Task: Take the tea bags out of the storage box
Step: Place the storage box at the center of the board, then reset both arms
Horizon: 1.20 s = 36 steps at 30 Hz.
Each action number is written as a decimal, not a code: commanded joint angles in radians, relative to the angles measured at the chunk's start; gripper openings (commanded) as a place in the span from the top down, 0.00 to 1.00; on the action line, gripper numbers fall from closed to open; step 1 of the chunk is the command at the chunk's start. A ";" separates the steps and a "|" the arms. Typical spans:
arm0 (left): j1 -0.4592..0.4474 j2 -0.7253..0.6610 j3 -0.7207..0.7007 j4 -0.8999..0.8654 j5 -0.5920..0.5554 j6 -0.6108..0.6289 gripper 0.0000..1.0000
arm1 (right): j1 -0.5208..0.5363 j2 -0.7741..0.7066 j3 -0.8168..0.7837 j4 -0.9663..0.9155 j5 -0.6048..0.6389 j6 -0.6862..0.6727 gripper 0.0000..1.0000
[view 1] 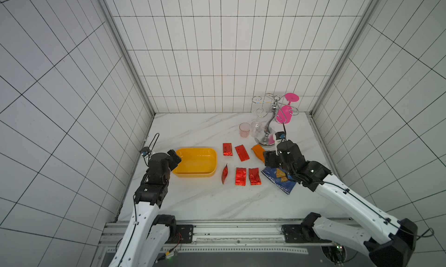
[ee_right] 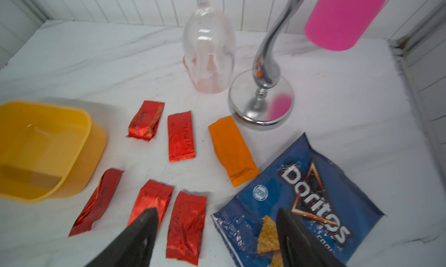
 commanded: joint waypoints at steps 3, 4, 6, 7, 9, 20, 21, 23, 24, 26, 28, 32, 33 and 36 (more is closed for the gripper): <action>-0.075 -0.138 -0.184 0.516 -0.238 0.271 0.02 | -0.167 -0.069 -0.181 0.333 0.321 -0.118 0.09; -0.070 -0.125 -0.241 0.634 -0.212 0.325 0.02 | -0.203 -0.076 -0.231 0.386 0.345 -0.146 0.09; -0.073 -0.049 -0.288 0.742 -0.182 0.404 0.02 | -0.259 -0.093 -0.334 0.505 0.371 -0.205 0.08; -0.076 0.012 -0.283 0.750 -0.176 0.450 0.02 | -0.285 -0.097 -0.399 0.593 0.383 -0.226 0.08; -0.080 0.136 -0.269 0.754 -0.198 0.484 0.02 | -0.336 -0.094 -0.482 0.710 0.359 -0.253 0.08; -0.069 0.688 -0.371 1.385 -0.076 0.644 0.02 | -0.516 0.220 -0.616 1.182 0.250 -0.262 0.08; -0.069 0.714 -0.348 1.380 -0.073 0.664 0.02 | -0.538 0.230 -0.641 1.254 0.214 -0.250 0.08; -0.062 0.726 -0.313 1.317 -0.048 0.683 0.02 | -0.575 0.259 -0.658 1.331 0.155 -0.234 0.09; -0.054 0.736 -0.312 1.322 -0.014 0.695 0.02 | -0.592 0.280 -0.651 1.355 0.124 -0.250 0.11; -0.039 0.787 -0.323 1.392 0.060 0.727 0.02 | -0.624 0.339 -0.656 1.424 0.053 -0.254 0.14; -0.019 0.865 -0.339 1.530 0.102 0.739 0.02 | -0.670 0.449 -0.678 1.592 0.007 -0.233 0.16; 0.038 0.929 -0.343 1.565 0.187 0.697 0.06 | -0.698 0.462 -0.648 1.503 -0.121 -0.236 0.23; 0.048 0.936 -0.340 1.566 0.206 0.694 0.07 | -0.698 0.546 -0.651 1.645 -0.121 -0.255 0.22; 0.068 0.928 -0.301 1.480 0.224 0.675 0.02 | -0.711 0.470 -0.556 1.321 -0.162 -0.231 0.23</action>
